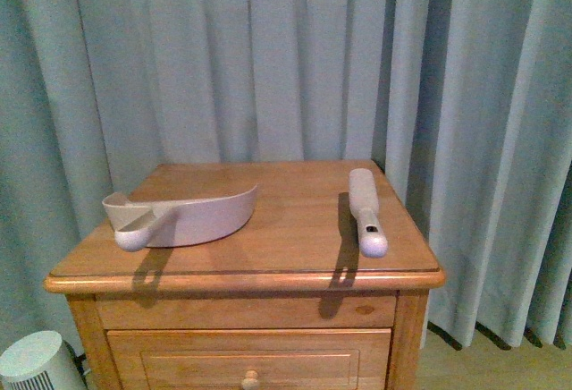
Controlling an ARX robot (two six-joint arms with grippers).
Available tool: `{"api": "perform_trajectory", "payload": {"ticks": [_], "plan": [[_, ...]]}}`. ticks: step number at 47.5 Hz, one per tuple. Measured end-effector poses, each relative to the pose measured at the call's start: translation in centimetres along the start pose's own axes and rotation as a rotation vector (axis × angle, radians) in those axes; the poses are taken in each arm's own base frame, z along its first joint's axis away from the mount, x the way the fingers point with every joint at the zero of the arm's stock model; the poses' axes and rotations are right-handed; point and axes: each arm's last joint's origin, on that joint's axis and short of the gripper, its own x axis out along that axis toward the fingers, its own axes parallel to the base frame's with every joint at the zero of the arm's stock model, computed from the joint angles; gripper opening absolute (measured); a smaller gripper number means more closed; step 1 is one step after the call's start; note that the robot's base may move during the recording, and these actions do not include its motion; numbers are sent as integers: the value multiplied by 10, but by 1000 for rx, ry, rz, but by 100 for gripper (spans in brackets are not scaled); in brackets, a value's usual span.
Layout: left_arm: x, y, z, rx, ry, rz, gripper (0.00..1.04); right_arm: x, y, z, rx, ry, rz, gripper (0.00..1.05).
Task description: Clean up trash
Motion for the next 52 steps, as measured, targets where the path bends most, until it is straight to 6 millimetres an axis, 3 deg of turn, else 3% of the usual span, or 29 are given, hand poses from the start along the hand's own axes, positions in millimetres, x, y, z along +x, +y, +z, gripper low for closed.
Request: {"api": "perform_trajectory", "payload": {"ticks": [5,10,15,20,24,30,37,52], "plan": [[10,4,10,-98,178,156,97,0,0,0,0,0,0,97],[32,5,50,-76,195,145,97,0,0,0,0,0,0,97],[82,-5,108,34,295,60,97,0,0,0,0,0,1,97],[131,-27,141,109,437,-15,97,0,0,0,0,0,0,97],[170,-42,155,135,496,-14,97,0,0,0,0,0,0,97],[200,-53,151,128,544,13,97,0,0,0,0,0,0,97],[230,-68,129,99,632,22,97,0,0,0,0,0,0,97],[275,-100,92,63,732,-1,97,0,0,0,0,0,0,97]]}}
